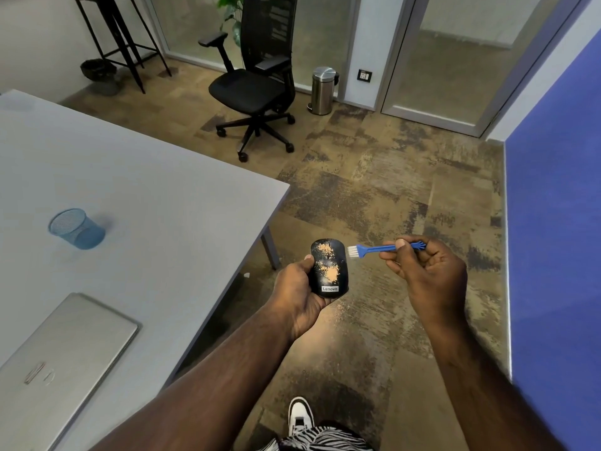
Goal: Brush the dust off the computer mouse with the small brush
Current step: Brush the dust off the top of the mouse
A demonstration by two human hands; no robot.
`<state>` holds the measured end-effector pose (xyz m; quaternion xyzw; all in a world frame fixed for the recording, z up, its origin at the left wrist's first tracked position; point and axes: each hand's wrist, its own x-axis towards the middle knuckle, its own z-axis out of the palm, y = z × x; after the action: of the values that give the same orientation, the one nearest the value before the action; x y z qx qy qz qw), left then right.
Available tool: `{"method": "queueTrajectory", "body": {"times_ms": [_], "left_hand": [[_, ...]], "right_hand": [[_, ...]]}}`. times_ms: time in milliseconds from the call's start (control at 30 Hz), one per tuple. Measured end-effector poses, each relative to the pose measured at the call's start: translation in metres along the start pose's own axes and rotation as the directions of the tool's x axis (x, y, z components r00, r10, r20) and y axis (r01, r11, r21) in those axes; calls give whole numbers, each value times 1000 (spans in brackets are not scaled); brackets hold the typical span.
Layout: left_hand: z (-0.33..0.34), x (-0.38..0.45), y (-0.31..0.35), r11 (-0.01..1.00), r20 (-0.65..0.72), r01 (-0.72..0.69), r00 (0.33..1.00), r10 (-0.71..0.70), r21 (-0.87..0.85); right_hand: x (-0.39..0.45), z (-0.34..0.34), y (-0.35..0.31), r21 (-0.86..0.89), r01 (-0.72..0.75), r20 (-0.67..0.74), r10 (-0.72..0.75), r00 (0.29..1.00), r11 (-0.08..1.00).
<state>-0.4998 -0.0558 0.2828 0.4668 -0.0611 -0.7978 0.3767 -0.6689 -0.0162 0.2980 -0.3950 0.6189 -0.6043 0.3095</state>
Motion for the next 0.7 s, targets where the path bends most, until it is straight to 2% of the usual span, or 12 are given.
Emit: {"method": "queueTrajectory", "body": {"times_ms": [67,200,367,500,600,700], "left_hand": [[0,0,0,1000,2,1,1000,-1,-1],[-1,1,0,1000,2,-7,1000,7,7],[-1,0,-2,1000,1,-8,1000,8,-2],[-1,1,-2,1000,-2,-13,1000,13,11],[-1,1,-2,1000,0,-15,1000,15,11],[-2,0,-2,1000,-3,-16,1000,16,10]], "right_hand": [[0,-1,-2,26,3,1,-3,1000,1000],[-7,1,-5,19,7,97,-9,995,1000],[-4,1,-4,-48,73,-9,-74,997,996],[-8,2,-9,-51,99,61,-96,994,994],[-7,3,-5,-104,87,39,-83,996,991],[-3,0,-5,-58,50,-33,-52,998,997]]}}
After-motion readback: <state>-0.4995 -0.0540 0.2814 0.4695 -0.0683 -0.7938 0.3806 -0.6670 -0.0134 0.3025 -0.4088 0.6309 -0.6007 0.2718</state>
